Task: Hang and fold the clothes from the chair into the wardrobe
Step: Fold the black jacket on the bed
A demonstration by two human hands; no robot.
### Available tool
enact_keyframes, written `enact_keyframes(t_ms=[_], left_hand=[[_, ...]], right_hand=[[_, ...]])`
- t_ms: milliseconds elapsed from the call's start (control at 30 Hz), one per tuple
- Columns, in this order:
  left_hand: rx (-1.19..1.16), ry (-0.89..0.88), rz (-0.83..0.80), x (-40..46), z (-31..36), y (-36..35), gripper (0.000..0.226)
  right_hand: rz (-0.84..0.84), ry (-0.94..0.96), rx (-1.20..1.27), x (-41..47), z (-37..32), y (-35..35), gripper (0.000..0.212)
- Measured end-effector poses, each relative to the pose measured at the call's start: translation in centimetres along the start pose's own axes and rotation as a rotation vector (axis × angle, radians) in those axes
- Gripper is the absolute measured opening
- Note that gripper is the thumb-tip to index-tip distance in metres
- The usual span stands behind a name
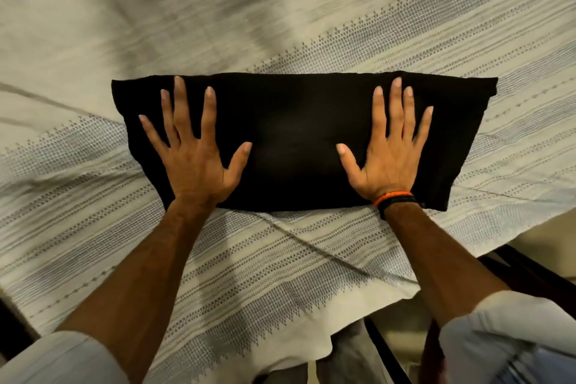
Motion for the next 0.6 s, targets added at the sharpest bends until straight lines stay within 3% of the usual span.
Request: enact_keyframes(t_ms=[133, 300, 433, 533, 600], left_hand=[[-0.015, 0.011, -0.044, 0.2, 0.2, 1.0, 0.085], [-0.138, 0.067, -0.223, 1.1, 0.3, 4.5, 0.087], [-0.191, 0.08, -0.253, 3.5, 2.3, 7.8, 0.087], [-0.284, -0.051, -0.272, 6.9, 4.5, 8.8, 0.086], [-0.333, -0.138, -0.358, 9.5, 5.9, 8.7, 0.085]], right_hand=[[-0.04, -0.007, -0.006, 0.1, -0.1, 0.9, 0.09], [-0.138, -0.065, 0.057, -0.1, -0.7, 4.4, 0.088], [-0.045, -0.144, 0.296, -3.3, -3.1, 7.8, 0.062], [-0.022, -0.392, 0.622, -6.8, -6.6, 9.8, 0.023], [-0.088, -0.734, 0.809, -8.6, -9.1, 10.6, 0.007]])
Point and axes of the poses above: each hand's wrist, its own x-axis towards the middle knuckle, its own y-axis out of the back of the hand, z = x × y, the point moved 1 cm from there along x, towards the middle knuckle, and after that the axes turned 9 degrees about -y, right-handed, at the moved point
